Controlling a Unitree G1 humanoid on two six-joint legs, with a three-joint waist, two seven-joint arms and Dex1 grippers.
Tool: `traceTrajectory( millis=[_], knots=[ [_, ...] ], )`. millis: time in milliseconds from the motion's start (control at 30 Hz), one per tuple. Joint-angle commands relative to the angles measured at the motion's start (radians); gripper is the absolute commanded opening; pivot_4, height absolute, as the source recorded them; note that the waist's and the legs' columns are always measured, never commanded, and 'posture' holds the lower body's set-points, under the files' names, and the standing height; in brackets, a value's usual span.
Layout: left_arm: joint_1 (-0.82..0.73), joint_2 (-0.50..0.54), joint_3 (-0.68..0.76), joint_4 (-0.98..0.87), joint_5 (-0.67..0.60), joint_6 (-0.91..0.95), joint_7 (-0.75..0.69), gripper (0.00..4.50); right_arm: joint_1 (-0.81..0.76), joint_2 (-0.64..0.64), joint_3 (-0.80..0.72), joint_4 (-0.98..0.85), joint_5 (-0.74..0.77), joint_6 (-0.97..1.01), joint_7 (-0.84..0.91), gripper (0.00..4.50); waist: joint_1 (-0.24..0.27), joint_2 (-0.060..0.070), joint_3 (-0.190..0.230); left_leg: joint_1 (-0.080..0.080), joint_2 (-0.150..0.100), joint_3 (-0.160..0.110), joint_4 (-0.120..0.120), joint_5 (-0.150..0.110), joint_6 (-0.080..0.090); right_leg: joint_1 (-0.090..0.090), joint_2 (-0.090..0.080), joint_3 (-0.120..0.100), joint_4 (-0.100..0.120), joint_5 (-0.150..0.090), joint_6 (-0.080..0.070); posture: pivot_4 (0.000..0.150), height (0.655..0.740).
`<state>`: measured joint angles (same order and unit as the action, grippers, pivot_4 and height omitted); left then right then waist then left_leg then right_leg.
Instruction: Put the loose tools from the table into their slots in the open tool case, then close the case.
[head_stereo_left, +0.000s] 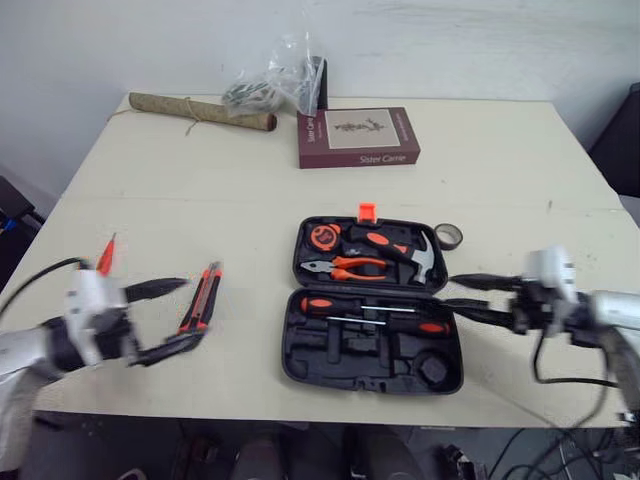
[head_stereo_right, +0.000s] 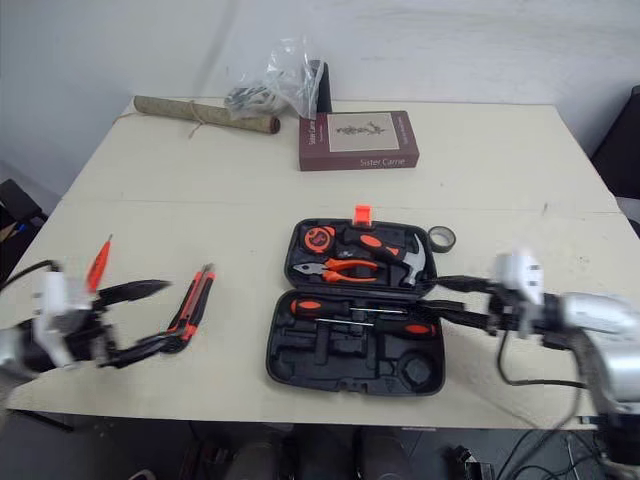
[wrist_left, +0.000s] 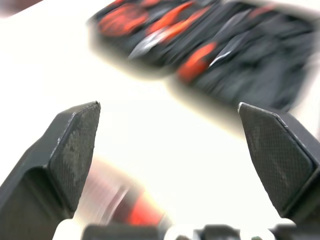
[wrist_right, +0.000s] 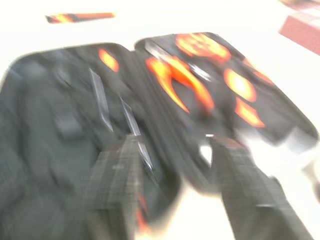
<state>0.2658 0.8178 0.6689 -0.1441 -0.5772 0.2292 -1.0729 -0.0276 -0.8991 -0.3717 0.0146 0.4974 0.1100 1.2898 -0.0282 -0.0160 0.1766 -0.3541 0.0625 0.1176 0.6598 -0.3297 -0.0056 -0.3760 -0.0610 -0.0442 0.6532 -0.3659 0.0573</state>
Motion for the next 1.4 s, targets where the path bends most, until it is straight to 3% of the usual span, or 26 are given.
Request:
traceTrajectory(
  millis=[33,233,367,467,567,667,833,933,1067,1233,1400],
  knots=[
    [0.046,0.022,0.162,0.144,0.032,-0.091,-0.01,4.5,0.032,-0.011,-0.131,0.175,0.01,-0.198,0.099,4.33,0.0,-0.001,0.0,0.0,0.0,0.0,0.0,0.0,0.001,0.001,0.0,0.0,0.0,0.0,0.0,0.15,0.74],
    [0.115,0.064,0.332,0.454,0.1,-0.231,0.037,4.5,0.098,-0.114,-0.235,0.566,-0.062,-0.382,0.129,4.42,-0.003,0.0,0.001,0.002,0.0,0.003,-0.002,-0.002,0.001,-0.001,0.0,0.002,0.0,0.0,0.0,0.15,0.74],
    [0.128,0.084,0.361,0.533,0.112,-0.252,0.066,4.5,0.039,-0.147,-0.246,0.745,-0.08,-0.475,0.096,4.42,-0.007,-0.001,0.001,0.003,0.0,0.003,-0.002,-0.002,0.0,0.0,-0.001,0.002,0.0,0.0,-0.001,0.15,0.74],
    [0.139,0.066,0.366,0.547,0.115,-0.231,0.113,4.5,0.003,-0.124,-0.228,0.78,-0.083,-0.535,0.1,4.42,-0.01,0.0,0.0,0.004,0.0,0.003,-0.004,-0.003,-0.001,-0.001,-0.001,0.002,0.001,-0.001,-0.001,0.15,0.74],
    [0.157,0.032,0.359,0.469,0.09,-0.149,0.165,4.5,-0.024,-0.071,-0.214,0.706,-0.041,-0.517,0.109,4.42,-0.019,0.0,0.0,0.004,0.0,0.003,-0.009,-0.001,-0.004,-0.002,-0.001,0.002,0.0,-0.001,-0.002,0.15,0.74],
    [0.134,0.014,0.344,0.306,0.023,0.034,0.258,4.5,-0.022,0.025,-0.185,0.501,0.043,-0.454,0.115,4.42,-0.026,-0.001,0.001,0.004,0.001,0.002,-0.01,0.0,-0.005,-0.002,-0.001,0.001,0.001,-0.001,-0.002,0.15,0.74],
    [-0.036,0.053,0.281,0.147,-0.066,0.388,0.493,4.5,-0.041,0.151,-0.102,0.186,0.132,-0.313,0.029,4.42,-0.016,0.0,0.001,0.004,0.0,0.0,-0.009,0.001,-0.005,-0.001,-0.001,0.0,0.004,-0.001,-0.002,0.15,0.74],
    [-0.181,0.082,0.206,0.174,-0.074,0.54,0.601,4.5,-0.069,0.206,-0.037,0.054,0.159,-0.264,-0.001,4.42,-0.006,0.0,0.001,0.004,0.0,-0.001,-0.009,0.002,-0.007,-0.002,-0.001,-0.001,0.005,-0.001,-0.002,0.15,0.74],
    [-0.355,0.116,0.04,0.25,0.006,0.627,0.681,4.5,-0.11,0.258,0.042,-0.057,0.169,-0.225,-0.025,4.42,-0.001,-0.001,0.001,0.003,0.0,-0.001,-0.009,0.005,-0.011,-0.002,-0.001,-0.002,0.005,-0.001,-0.002,0.15,0.74],
    [-0.561,0.156,-0.133,0.436,0.088,0.677,0.692,4.5,-0.129,0.28,0.097,-0.125,0.175,-0.205,-0.013,4.42,0.0,-0.002,0.001,0.002,0.0,-0.001,-0.008,0.005,-0.012,-0.004,-0.001,-0.002,0.005,-0.001,-0.002,0.15,0.74],
    [-0.733,0.14,-0.316,0.675,0.211,0.598,0.644,4.5,-0.138,0.293,0.115,-0.115,0.151,-0.227,-0.004,4.42,0.0,-0.002,0.001,0.002,0.0,0.0,-0.007,0.005,-0.012,-0.005,-0.001,-0.002,0.006,-0.001,-0.002,0.15,0.74]
  ],
)
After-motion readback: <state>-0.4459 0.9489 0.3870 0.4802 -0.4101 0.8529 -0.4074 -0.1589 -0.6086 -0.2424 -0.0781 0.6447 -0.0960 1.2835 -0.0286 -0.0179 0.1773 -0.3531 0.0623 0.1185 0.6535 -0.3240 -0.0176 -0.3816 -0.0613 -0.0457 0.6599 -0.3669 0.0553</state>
